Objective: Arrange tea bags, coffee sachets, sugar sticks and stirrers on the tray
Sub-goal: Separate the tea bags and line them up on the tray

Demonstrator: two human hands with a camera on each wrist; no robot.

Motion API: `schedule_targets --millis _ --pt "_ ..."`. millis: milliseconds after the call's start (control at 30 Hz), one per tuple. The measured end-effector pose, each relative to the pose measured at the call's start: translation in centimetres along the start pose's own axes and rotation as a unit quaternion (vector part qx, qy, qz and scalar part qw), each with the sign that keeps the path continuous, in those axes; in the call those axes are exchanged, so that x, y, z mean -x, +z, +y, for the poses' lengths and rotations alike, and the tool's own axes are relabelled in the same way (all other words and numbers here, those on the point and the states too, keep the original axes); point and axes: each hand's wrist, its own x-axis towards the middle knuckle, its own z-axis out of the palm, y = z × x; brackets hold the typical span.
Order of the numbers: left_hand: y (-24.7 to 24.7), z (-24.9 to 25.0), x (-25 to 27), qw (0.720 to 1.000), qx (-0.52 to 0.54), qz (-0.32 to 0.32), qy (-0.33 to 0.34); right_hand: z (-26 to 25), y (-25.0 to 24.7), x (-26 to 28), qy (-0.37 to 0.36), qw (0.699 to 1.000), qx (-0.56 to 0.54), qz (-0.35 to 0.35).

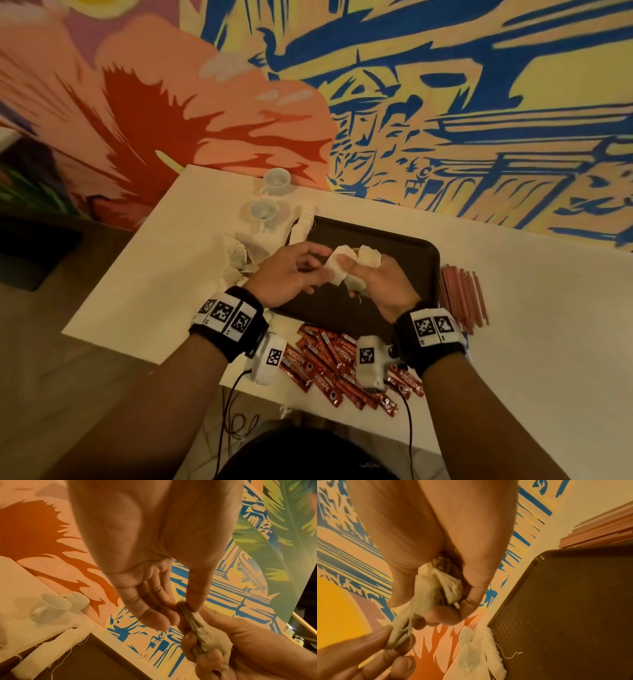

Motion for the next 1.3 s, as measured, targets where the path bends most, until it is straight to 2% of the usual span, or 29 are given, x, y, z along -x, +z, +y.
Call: schedule_targets --millis 133,333,500,667,800,867,967,1033,1200,1300 --pt "0.8 -0.4 1.6 1.000 -0.004 0.023 0.000 1.1 -0.4 1.1 0.025 0.998 -0.036 -0.047" --pt "1.4 -1.9 3.9 0.996 0.036 0.080 -0.031 2.1 -0.1 2.0 0.042 0.994 -0.092 -0.047" --pt "1.1 -3.0 5.0 0.995 0.058 0.078 -0.034 1.9 1.2 2.6 0.002 0.997 0.024 -0.073" --pt "0.3 -3.6 5.2 0.997 0.035 0.052 -0.034 1.7 2.0 1.8 -0.022 0.988 0.142 -0.063" --pt "-1.4 -4.5 4.3 0.998 0.010 0.036 -0.044 1.7 2.5 1.1 -0.002 0.988 0.143 -0.063" --pt "-2.5 -5.1 3.4 0.997 0.001 0.057 -0.050 1.9 2.8 0.3 0.022 0.991 0.126 -0.039" --pt "-4.6 -6.4 1.3 0.991 -0.039 0.107 -0.066 2.3 3.0 -1.0 0.089 0.992 0.091 -0.002" --pt "-6.1 -7.6 -0.5 0.986 -0.086 0.114 -0.082 2.4 3.1 -1.7 0.129 0.990 0.055 -0.011" --pt "-8.5 -10.1 -5.3 0.950 -0.274 0.094 -0.115 2.4 3.3 -3.7 0.168 0.985 -0.014 -0.030" --pt "-8.9 -11.0 -7.8 0.936 -0.326 0.056 -0.118 2.7 3.3 -4.7 0.168 0.984 -0.043 -0.030"
